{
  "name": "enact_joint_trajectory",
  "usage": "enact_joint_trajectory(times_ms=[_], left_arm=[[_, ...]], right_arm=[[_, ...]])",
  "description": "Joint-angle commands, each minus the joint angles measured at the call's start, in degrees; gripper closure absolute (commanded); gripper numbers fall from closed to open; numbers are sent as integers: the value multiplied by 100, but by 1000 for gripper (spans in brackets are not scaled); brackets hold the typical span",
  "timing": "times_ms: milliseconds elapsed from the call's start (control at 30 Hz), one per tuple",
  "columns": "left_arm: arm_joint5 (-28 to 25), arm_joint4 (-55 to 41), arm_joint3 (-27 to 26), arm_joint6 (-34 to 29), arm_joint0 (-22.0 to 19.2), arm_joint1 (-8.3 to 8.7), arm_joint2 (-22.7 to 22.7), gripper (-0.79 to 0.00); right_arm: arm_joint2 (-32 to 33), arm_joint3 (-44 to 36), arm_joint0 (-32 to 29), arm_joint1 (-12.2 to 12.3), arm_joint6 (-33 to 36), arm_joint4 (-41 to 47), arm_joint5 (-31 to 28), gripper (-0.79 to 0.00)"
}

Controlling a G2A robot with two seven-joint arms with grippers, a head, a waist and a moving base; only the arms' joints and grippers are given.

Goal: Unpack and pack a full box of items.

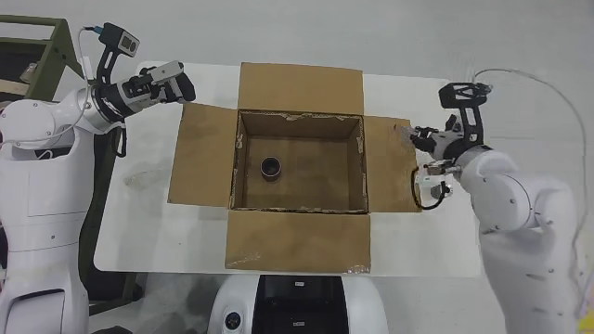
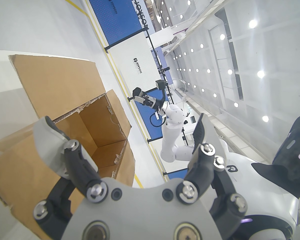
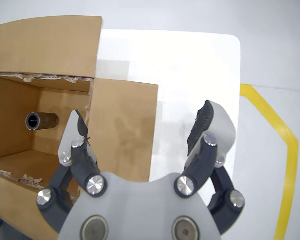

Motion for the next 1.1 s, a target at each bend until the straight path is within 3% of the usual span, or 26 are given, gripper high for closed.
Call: enact_joint_trajectory(times_ms=[0, 500, 1067], left_arm=[[0, 0, 0, 0, 0, 0, 0, -785], [0, 0, 0, 0, 0, 0, 0, -785], [0, 0, 0, 0, 0, 0, 0, -785]], right_arm=[[-234, 32, 145, -15, 19, -10, -17, -785], [-1725, 413, 975, -180, 4, 135, -109, -785], [-3297, 1814, 1919, -511, -73, 738, -587, -785]])
